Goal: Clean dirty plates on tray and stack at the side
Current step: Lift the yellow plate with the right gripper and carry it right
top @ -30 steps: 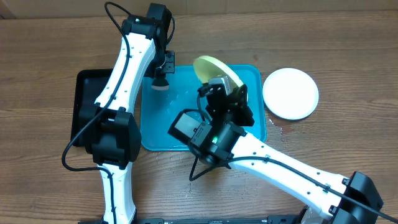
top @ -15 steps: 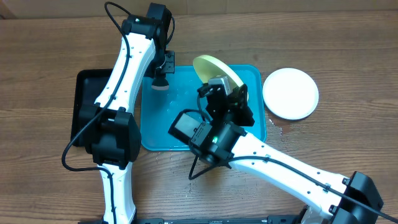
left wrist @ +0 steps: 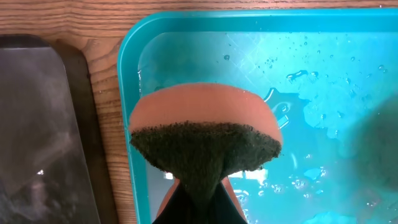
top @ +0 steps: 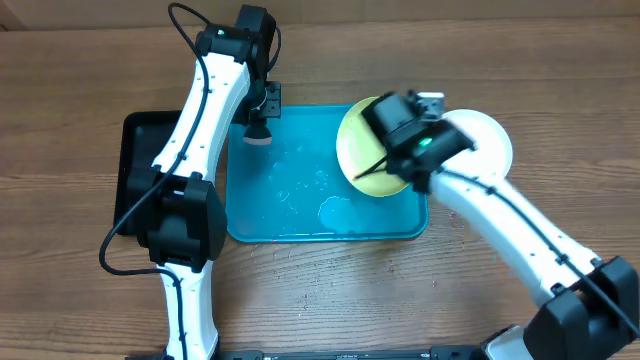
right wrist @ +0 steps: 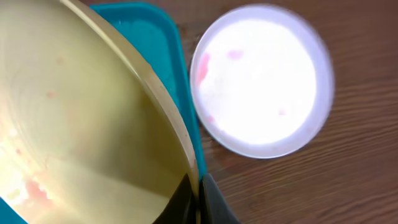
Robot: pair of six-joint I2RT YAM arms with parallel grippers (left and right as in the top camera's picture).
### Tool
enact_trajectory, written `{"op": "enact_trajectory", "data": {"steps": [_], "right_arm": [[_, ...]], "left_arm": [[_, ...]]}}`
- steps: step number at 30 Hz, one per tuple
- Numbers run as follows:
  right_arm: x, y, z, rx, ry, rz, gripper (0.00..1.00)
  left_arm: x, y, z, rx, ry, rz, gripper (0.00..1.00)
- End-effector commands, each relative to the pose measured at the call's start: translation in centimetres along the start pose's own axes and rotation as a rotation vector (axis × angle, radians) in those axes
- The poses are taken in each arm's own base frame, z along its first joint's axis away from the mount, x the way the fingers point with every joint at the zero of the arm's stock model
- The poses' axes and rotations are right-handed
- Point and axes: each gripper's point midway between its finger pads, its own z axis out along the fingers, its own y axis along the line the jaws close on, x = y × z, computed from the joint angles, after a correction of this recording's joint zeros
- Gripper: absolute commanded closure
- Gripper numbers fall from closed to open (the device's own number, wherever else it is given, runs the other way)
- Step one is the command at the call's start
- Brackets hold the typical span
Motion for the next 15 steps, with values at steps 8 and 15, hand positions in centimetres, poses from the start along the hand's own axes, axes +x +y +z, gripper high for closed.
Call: {"op": "enact_trajectory", "data": {"steps": [8, 15], "right_arm": [[-2.4, -6.0, 1.6, -0.4, 0.193, 0.27, 0.96], [-3.5, -14.7, 4.0, -0.267, 0.154, 0.469, 0.96]], "left_arm": [[-0.2, -0.1, -0.3, 0.014, -0.006, -0.018, 0.96], [-0.2, -0.1, -0.3, 0.014, -0.006, -0.018, 0.96]]}}
